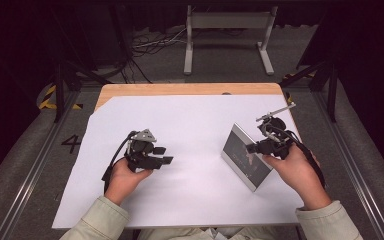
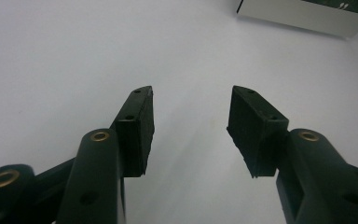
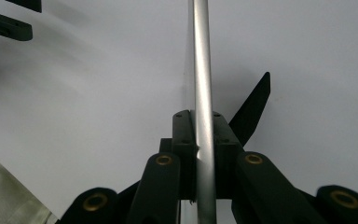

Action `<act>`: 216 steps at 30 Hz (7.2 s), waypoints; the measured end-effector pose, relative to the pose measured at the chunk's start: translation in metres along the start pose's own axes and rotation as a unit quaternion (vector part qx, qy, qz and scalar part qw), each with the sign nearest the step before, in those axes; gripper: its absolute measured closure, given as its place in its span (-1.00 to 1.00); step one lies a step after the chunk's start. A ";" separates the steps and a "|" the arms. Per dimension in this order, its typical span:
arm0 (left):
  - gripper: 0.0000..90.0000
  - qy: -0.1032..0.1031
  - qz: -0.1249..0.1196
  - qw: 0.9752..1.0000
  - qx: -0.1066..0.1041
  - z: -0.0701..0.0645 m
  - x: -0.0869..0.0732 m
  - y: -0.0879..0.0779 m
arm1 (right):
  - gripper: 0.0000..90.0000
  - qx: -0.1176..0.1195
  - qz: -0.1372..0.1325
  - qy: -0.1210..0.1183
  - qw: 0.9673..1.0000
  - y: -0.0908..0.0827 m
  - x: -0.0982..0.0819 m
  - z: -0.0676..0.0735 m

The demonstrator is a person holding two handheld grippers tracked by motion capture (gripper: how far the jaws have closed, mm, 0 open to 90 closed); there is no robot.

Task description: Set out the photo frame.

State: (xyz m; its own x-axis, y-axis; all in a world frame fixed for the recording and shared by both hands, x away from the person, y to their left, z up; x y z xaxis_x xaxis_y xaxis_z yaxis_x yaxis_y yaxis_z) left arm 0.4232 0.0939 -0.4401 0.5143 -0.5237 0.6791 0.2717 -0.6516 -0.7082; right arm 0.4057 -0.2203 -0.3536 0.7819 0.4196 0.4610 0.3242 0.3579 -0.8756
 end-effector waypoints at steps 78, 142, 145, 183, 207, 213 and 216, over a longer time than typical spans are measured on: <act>0.13 -0.049 -0.009 0.998 0.033 0.016 -0.033 -0.026 | 0.85 0.124 0.059 -0.348 0.927 0.015 0.101 0.042; 0.12 -0.050 -0.014 0.998 0.026 0.016 -0.029 -0.023 | 0.10 0.147 0.023 -0.384 0.911 0.037 0.095 0.033; 0.11 -0.045 -0.016 0.999 0.026 0.014 -0.026 -0.023 | 0.06 0.145 -0.007 -0.379 0.914 0.021 0.092 0.029; -0.01 -0.034 -0.051 0.997 0.052 0.022 -0.041 -0.044 | -0.26 0.084 -0.121 -0.299 0.943 -0.037 0.027 -0.040; -0.01 -0.036 -0.060 0.996 0.056 0.022 -0.041 -0.045 | -0.26 0.026 -0.215 -0.202 0.955 -0.020 -0.023 -0.065; -0.01 -0.032 -0.062 0.996 0.060 0.023 -0.041 -0.046 | -0.25 0.023 -0.217 -0.188 0.958 -0.008 -0.029 -0.071; -0.02 -0.032 -0.063 0.996 0.060 0.023 -0.041 -0.046 | -0.25 0.022 -0.211 -0.185 0.960 -0.003 -0.031 -0.073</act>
State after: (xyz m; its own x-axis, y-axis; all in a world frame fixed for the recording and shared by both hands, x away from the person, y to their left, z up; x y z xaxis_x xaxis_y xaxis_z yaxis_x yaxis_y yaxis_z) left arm 0.4081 0.1576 -0.4400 0.5200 -0.4039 0.7526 0.4304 -0.6372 -0.6393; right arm 0.4197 -0.2955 -0.3754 0.3411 0.4935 0.8001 0.5409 0.5930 -0.5964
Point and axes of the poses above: each handheld gripper's, and its own axes: y roughly forward along the jaws, x roughly out of its top, z roughly to its left, the point moved 6 cm from there along y, roughly forward along the jaws, and after that the axes turned 3 degrees about z, right-handed, at the moved point
